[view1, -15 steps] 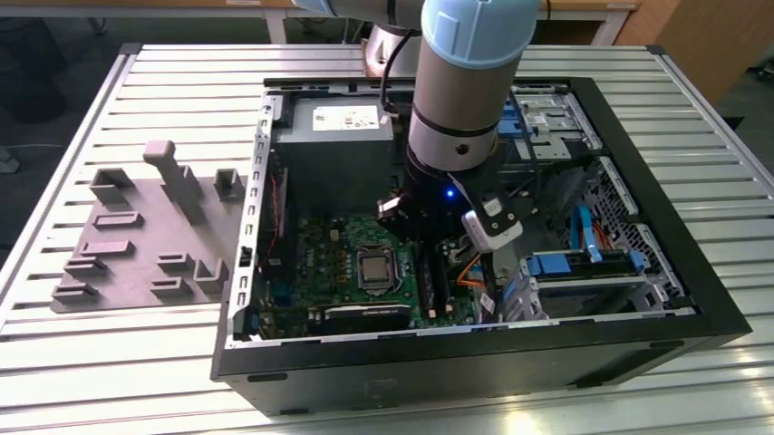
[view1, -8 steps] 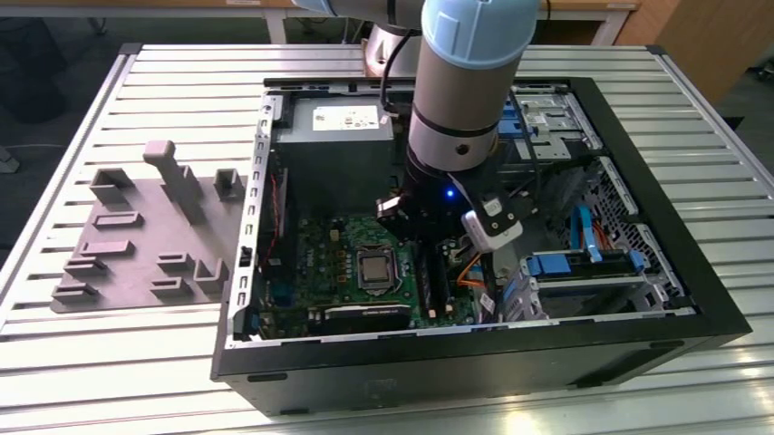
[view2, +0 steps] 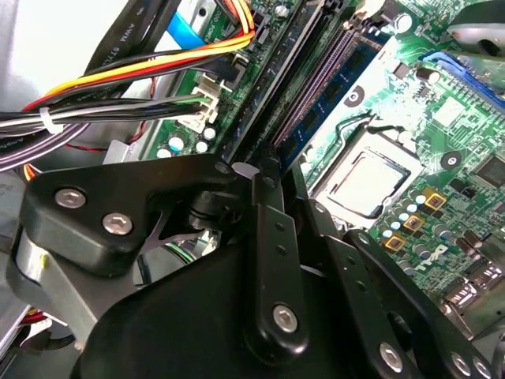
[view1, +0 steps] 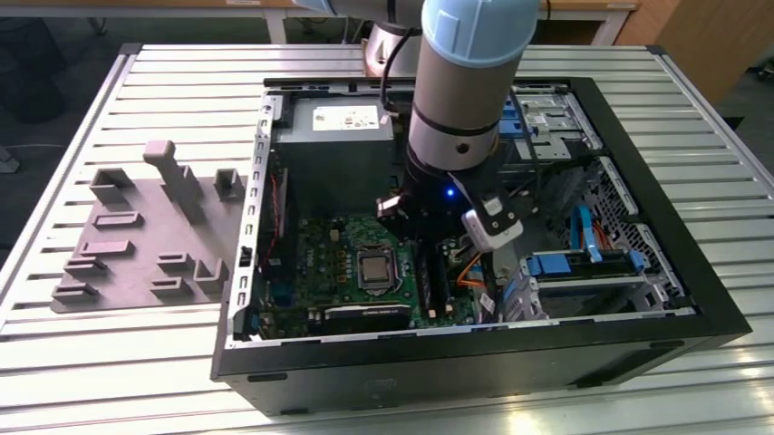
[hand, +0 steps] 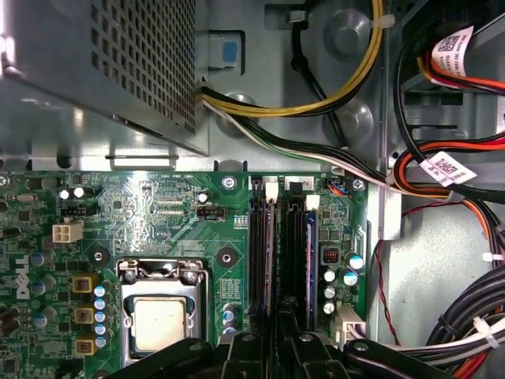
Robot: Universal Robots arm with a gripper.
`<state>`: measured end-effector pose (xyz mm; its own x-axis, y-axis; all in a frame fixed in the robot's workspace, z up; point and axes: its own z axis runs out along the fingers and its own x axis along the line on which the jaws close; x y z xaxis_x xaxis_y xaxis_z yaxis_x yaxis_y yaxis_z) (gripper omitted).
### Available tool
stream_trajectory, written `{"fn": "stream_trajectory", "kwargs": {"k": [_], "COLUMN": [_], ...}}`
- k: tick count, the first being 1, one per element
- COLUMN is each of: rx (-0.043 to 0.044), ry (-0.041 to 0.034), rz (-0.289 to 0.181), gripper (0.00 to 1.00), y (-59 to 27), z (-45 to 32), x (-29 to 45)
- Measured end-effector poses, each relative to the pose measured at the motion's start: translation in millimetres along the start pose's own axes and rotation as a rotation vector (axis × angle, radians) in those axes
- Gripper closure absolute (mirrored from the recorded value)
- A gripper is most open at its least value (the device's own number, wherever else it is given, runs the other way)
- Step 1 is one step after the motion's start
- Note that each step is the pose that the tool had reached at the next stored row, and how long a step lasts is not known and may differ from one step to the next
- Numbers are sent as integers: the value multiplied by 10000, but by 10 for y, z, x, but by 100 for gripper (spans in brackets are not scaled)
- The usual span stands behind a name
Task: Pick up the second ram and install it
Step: 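Insert the second ram into the second slot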
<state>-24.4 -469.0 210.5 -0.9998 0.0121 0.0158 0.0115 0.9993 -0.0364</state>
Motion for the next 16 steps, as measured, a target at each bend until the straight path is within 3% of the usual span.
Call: {"fn": "stream_trajectory", "kwargs": {"k": [16], "rx": [-1], "ry": [0], "rz": [0], "gripper": [79], "y": [-1], "z": [-47], "x": [1]}}
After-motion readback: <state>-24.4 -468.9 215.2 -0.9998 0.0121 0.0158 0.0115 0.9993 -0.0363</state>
